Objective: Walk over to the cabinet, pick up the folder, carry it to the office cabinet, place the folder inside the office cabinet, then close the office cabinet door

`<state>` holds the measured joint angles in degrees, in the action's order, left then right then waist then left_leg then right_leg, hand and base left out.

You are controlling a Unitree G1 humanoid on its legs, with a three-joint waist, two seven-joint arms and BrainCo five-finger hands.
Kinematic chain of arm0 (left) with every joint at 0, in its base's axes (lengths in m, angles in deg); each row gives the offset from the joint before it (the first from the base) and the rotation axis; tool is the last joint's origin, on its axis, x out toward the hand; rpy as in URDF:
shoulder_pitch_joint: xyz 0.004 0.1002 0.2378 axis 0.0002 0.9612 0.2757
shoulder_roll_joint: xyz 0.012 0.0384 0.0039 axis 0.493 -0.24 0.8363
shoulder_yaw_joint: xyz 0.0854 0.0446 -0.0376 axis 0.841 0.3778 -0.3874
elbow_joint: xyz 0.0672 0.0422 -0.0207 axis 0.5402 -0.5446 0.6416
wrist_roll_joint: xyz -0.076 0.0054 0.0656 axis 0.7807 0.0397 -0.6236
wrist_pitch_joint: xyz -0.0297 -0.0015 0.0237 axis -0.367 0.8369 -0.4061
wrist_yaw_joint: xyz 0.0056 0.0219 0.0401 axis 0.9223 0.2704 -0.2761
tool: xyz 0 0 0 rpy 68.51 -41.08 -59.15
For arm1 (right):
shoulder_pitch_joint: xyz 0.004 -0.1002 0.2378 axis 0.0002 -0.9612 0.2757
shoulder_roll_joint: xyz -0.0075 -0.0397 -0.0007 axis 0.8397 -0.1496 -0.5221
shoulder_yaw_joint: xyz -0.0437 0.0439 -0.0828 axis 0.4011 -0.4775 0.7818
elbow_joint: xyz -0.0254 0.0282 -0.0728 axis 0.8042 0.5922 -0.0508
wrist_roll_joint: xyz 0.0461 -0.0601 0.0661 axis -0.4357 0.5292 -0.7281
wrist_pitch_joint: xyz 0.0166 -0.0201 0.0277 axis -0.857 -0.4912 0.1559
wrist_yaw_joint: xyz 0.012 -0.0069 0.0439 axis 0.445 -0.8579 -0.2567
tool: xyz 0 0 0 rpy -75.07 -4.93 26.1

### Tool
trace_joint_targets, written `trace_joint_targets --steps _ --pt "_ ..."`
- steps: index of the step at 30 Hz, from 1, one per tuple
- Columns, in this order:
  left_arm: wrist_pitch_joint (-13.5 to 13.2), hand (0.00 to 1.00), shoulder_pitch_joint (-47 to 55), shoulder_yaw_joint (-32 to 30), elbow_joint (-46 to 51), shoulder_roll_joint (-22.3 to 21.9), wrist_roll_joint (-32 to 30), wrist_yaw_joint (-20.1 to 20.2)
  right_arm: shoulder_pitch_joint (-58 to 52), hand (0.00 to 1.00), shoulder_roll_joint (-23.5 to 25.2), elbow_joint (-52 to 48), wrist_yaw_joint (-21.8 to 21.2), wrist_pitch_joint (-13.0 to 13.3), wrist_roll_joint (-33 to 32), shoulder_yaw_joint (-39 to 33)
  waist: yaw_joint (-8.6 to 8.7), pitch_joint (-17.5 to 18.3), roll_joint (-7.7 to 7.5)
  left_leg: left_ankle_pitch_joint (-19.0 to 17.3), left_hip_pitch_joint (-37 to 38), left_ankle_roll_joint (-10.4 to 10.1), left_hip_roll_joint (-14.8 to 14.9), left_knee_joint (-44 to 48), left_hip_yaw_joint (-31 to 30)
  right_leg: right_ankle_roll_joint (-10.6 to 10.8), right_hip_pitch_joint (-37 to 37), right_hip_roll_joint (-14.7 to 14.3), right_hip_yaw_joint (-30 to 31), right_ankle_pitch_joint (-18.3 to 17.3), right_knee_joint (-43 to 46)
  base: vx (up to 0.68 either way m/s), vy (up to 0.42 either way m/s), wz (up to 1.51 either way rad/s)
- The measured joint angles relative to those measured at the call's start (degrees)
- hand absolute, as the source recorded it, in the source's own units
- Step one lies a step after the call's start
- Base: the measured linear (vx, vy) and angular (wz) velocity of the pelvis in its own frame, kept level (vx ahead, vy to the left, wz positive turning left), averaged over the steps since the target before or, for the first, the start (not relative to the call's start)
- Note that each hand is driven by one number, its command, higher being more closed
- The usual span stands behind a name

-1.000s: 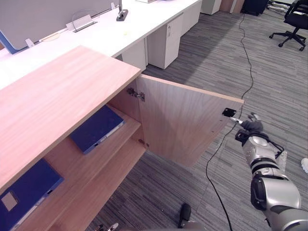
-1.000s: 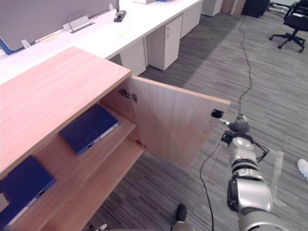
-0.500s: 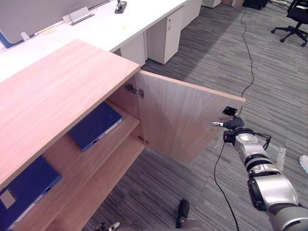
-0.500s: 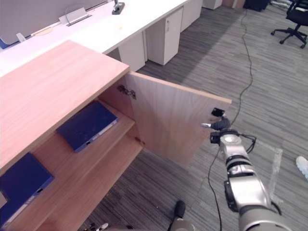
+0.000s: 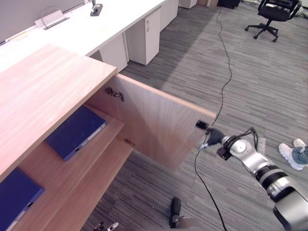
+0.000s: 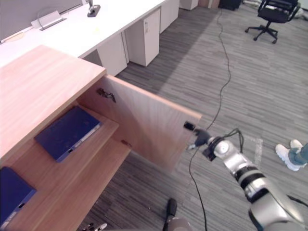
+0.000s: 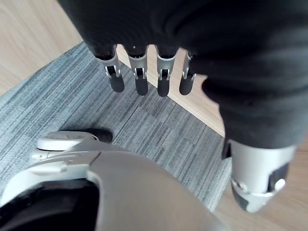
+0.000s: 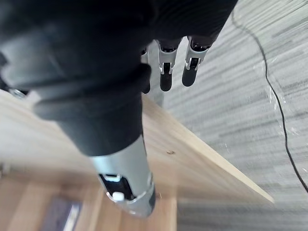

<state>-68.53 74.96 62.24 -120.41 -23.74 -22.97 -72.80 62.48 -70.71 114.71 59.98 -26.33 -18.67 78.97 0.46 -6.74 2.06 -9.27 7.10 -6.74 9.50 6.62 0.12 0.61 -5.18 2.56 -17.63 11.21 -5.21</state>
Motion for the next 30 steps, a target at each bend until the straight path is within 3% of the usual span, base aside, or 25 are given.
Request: trace_joint_targets --steps 7,10,13,15,18,22,26,29,30 --pt "0.0 0.0 0.0 -1.0 0.0 -0.1 -1.4 1.8 -2.5 0.0 4.7 -11.0 -15.4 0.8 -0.2 13.8 -1.96 1.4 -0.11 1.4 -0.1 -0.4 0.1 -0.7 -0.3 -0.4 -0.3 -0.1 0.3 -0.2 0.0 0.03 0.04 0.02" --pt "0.0 0.0 -0.1 -2.4 0.1 -0.1 -1.4 2.4 -2.9 0.0 7.3 -11.5 -18.9 0.9 2.2 15.7 -2.87 1.5 -0.35 1.4 -0.2 -0.4 -0.3 -2.0 -0.2 -0.5 -1.0 0.4 0.3 0.1 0.0 -0.01 0.112 0.06" --pt "0.3 0.0 0.4 -5.1 0.9 0.2 -1.4 2.5 -4.7 0.0 7.4 -11.9 -22.9 0.6 9.2 19.1 -3.32 2.6 -2.27 1.1 -1.0 0.1 -1.0 -2.7 -0.2 -0.2 -1.9 1.1 0.3 0.9 0.0 -0.01 0.141 0.04" --pt "0.4 0.0 0.2 -6.1 1.2 0.3 -1.4 2.5 -6.1 0.0 7.0 -13.3 -24.9 0.3 10.1 19.9 -3.38 3.1 -3.22 0.7 -1.5 0.9 -1.2 -2.4 -0.1 -0.4 -2.3 1.3 0.2 1.4 0.0 0.01 0.13 0.01" --pt "0.4 0.0 0.2 -7.6 1.2 0.4 -1.4 2.5 -7.8 0.0 5.8 -17.1 -26.3 0.1 10.8 20.4 -3.54 3.8 -4.22 0.6 -2.2 1.0 -1.4 -2.1 0.0 -0.4 -2.9 1.5 0.2 2.2 0.0 0.02 0.096 -0.01" --pt "0.5 0.0 0.0 -9.6 1.1 0.4 -1.3 2.6 -9.1 0.0 3.4 -19.9 -28.4 0.0 10.6 21.5 -4.19 3.9 -4.44 0.6 -3.2 1.2 -1.5 -1.4 -0.8 -0.4 -2.9 1.9 -1.0 2.2 0.1 0.04 0.094 0.1" --pt "0.8 0.0 -0.2 -10.5 1.1 0.3 -1.2 2.6 -9.0 0.0 1.8 -19.9 -28.7 0.0 11.0 21.4 -5.79 3.8 -4.73 1.0 -4.4 1.7 -1.9 -1.2 -2.3 -0.4 -3.0 2.4 -2.5 2.2 0.0 0.02 0.085 0.23" --pt "1.0 0.0 -0.6 -10.6 1.2 0.1 -0.8 2.6 -9.0 0.0 4.0 -17.7 -27.7 0.1 11.3 21.0 -7.03 3.7 -5.5 1.3 -6.0 2.1 -2.3 -0.7 -4.2 -0.4 -2.9 3.3 -4.5 2.2 0.0 0.0 0.073 0.37" --pt "1.3 0.0 -0.7 -10.5 1.4 0.0 -0.5 2.5 -9.1 0.0 7.0 -13.8 -26.6 0.0 11.3 19.9 -7.56 3.5 -5.92 1.4 -6.1 1.9 -2.4 -0.7 -5.0 -0.4 -2.8 3.5 -5.0 2.2 0.0 0.0 0.102 0.32"
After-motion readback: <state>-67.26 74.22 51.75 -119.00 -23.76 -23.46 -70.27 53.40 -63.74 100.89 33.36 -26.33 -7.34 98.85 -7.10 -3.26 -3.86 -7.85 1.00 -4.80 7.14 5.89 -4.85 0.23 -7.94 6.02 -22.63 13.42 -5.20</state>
